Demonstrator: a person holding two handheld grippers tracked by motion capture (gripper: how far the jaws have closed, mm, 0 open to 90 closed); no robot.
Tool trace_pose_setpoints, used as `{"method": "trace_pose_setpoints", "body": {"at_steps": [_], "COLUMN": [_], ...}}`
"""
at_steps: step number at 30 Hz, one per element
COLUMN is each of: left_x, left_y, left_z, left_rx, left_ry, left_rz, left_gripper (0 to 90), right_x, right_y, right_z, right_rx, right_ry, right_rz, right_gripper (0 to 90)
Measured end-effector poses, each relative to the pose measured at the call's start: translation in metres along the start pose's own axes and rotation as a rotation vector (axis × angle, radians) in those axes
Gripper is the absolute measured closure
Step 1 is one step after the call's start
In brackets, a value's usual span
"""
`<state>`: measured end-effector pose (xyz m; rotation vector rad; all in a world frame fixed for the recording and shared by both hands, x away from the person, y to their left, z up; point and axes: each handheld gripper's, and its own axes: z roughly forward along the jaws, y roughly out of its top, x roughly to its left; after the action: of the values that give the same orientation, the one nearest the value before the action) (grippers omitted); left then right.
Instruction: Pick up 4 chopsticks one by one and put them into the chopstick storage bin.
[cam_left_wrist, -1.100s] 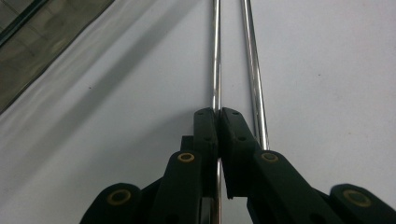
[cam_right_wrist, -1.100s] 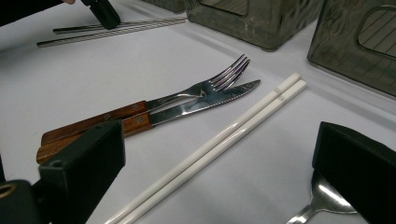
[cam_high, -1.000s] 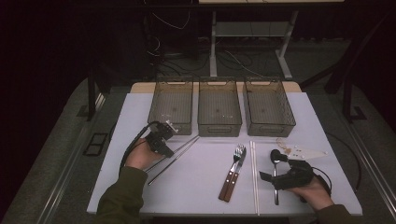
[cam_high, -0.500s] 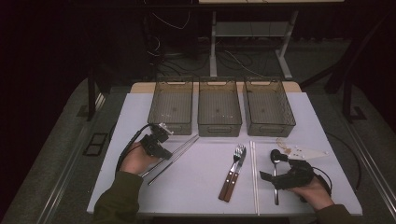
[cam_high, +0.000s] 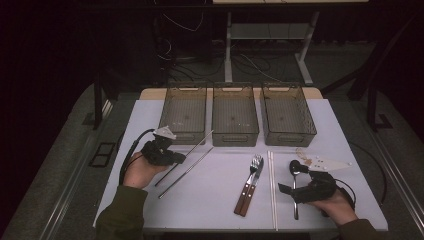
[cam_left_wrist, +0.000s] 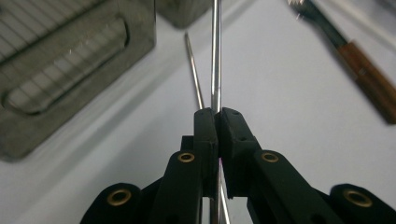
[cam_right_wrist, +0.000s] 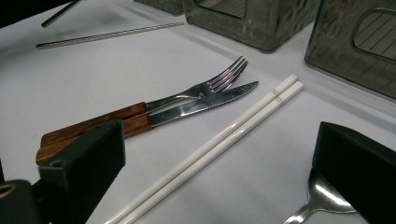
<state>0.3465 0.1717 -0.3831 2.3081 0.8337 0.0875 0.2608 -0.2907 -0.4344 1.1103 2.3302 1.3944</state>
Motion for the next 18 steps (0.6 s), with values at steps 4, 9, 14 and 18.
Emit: {"method": "trace_pose_setpoints", "body": {"at_steps": [4, 9, 14, 18], "left_x": [0.001, 0.002, 0.004, 0.007], "left_y": [0.0, -0.001, -0.002, -0.001], "left_z": [-0.007, -0.014, -0.018, -0.019], "left_rx": [-0.097, -0.204, -0.295, -0.345], "left_ry": [-0.018, -0.02, -0.044, -0.031], "left_rz": [0.006, -0.002, -0.011, -0.005], "left_gripper": [85.3, 85.3, 85.2, 85.2], "right_x": [0.0, 0.0, 0.001, 0.0], "right_y": [0.0, 0.0, 0.0, 0.0], "right_z": [0.0, -0.001, 0.0, 0.0], "right_rx": [0.0, -0.001, 0.001, 0.0], "right_ry": [0.0, 0.0, 0.002, 0.002], "right_rz": [0.001, -0.003, -0.001, 0.002], "right_gripper": [2.7, 2.7, 2.7, 2.7]}}
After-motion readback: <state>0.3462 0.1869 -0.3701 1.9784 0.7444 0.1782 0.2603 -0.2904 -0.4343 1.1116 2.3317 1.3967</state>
